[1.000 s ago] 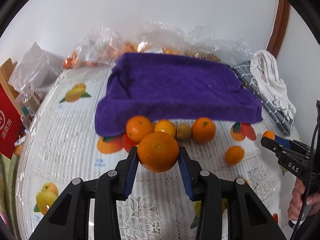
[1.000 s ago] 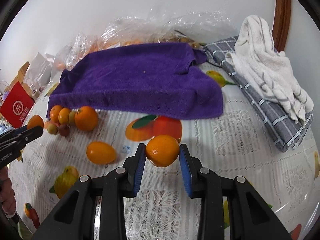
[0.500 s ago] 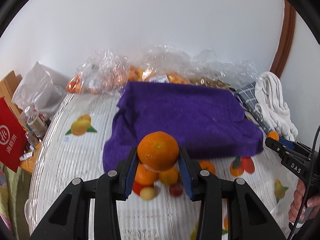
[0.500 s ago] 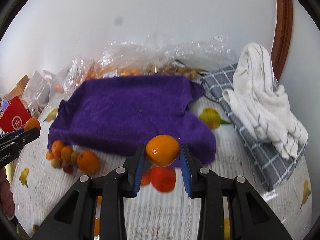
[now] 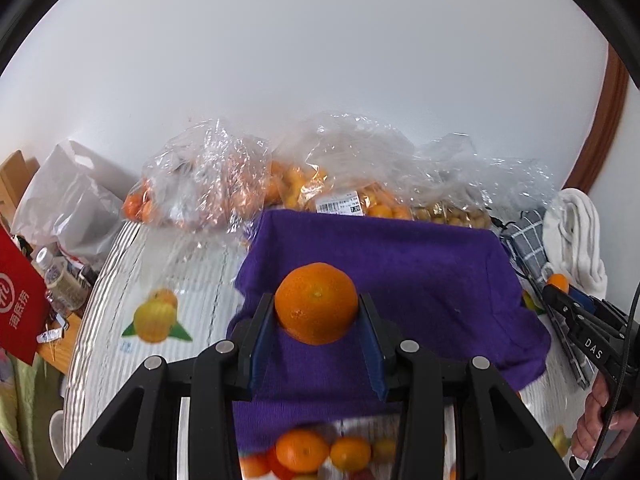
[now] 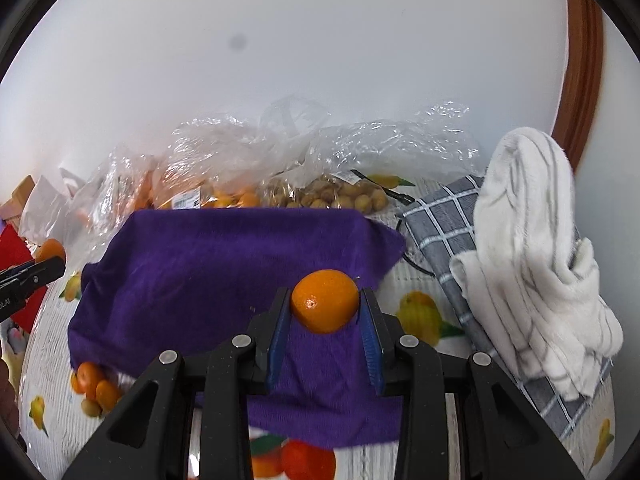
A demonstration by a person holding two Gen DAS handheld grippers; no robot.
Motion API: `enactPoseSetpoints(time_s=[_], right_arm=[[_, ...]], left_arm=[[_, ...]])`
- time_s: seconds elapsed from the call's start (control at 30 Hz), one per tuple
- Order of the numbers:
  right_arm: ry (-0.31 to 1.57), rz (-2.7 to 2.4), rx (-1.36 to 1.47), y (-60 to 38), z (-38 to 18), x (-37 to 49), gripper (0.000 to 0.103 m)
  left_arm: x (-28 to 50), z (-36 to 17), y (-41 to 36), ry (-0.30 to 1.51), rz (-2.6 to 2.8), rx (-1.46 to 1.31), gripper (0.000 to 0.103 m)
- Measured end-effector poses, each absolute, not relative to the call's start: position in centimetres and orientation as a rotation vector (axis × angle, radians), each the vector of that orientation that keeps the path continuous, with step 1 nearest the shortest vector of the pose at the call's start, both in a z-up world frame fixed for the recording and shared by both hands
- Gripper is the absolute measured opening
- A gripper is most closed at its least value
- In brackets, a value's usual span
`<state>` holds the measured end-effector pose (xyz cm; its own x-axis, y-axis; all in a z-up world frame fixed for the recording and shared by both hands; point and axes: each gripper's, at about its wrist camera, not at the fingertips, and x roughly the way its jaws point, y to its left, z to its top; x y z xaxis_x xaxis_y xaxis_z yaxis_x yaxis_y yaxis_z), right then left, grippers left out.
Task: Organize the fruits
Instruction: 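Carry both oranges onto the purple towel and open both grippers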
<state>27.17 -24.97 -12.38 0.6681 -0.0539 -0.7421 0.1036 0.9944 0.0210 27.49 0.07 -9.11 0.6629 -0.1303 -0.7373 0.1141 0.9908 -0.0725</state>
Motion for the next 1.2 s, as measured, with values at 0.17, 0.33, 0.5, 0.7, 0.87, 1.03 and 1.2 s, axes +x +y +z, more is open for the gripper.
enactPoseSetpoints(time_s=[0.17, 0.33, 0.5, 0.7, 0.87, 1.03, 1.2], right_arm=[[0.851, -0.099, 0.060, -25.2, -13.7, 29.4, 0.034], [0.877, -0.105, 0.062, -25.4, -15.1, 31.4, 0.034], [0.909, -0.100, 0.047, -25.0, -16.5, 33.0, 0.034], [0.935, -0.101, 0.031, -24.4, -17.6, 34.5, 0.034], [0.966, -0.096, 0.023, -24.0, -18.4, 35.6, 0.034], [0.994, -0.088, 0.014, -23.5, -19.1, 36.4, 0.034], [1.022, -0.095, 0.018, -23.4, -20.0, 36.6, 0.034]], left_arm=[[30.4, -10.4, -0.6, 0.863, -0.136, -0.011, 0.038], [32.5, -11.9, -1.4, 0.891, -0.135, 0.007, 0.038], [34.2, -13.6, -1.9, 0.929, -0.134, 0.003, 0.038], [35.8, -15.1, -2.3, 0.964, -0.124, 0.022, 0.038], [36.8, -15.9, -2.0, 0.988, -0.119, -0.009, 0.038], [37.2, -16.5, -2.1, 1.015, -0.107, 0.018, 0.038], [37.5, -17.1, -2.0, 1.036, -0.115, 0.021, 0.038]])
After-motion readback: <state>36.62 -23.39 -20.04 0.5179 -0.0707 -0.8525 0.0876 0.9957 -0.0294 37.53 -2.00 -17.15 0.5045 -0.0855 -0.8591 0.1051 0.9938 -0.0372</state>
